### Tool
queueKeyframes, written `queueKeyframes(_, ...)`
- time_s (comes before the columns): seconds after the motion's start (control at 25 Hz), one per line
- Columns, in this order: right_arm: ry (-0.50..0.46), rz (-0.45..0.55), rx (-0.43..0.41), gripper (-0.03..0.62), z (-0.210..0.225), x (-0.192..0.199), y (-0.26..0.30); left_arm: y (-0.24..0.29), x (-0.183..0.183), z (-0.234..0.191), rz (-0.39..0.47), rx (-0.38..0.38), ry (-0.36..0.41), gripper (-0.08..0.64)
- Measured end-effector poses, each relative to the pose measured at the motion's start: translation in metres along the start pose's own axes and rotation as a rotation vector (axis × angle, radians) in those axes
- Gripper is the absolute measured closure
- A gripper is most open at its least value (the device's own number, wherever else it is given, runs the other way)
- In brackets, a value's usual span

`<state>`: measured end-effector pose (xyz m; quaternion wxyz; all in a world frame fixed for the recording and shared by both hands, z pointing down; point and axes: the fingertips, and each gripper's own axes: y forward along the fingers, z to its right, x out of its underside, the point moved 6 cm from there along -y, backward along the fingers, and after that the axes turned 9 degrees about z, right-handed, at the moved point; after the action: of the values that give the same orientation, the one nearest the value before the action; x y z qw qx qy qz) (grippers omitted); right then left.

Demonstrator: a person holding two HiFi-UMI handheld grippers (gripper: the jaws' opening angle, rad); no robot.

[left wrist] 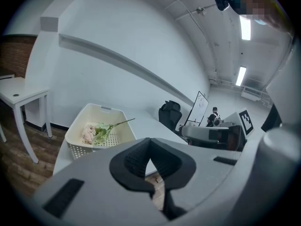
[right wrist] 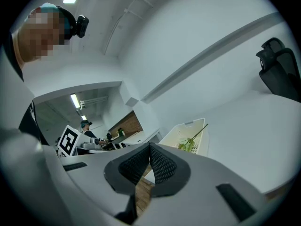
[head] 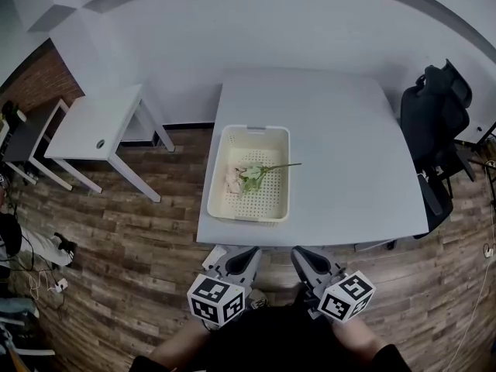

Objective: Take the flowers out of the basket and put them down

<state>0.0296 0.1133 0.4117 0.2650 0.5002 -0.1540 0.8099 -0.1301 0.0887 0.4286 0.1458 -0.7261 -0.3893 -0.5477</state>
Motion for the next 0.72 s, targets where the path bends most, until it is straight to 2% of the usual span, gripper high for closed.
queueKeyframes(0.4, -0.015, -0.02, 0.025, 0.569, -0.004, 0.001, -0.004, -0.005, 0.006, -0.002, -0.014, 0.023, -0.016, 0.554)
queueKeyframes(0.72, -0.059, -0.046, 0.001, 0.571, 0.007, -0.014, 0.002, -0.002, 0.0, -0.002, 0.012, -0.023, -0.028, 0.554)
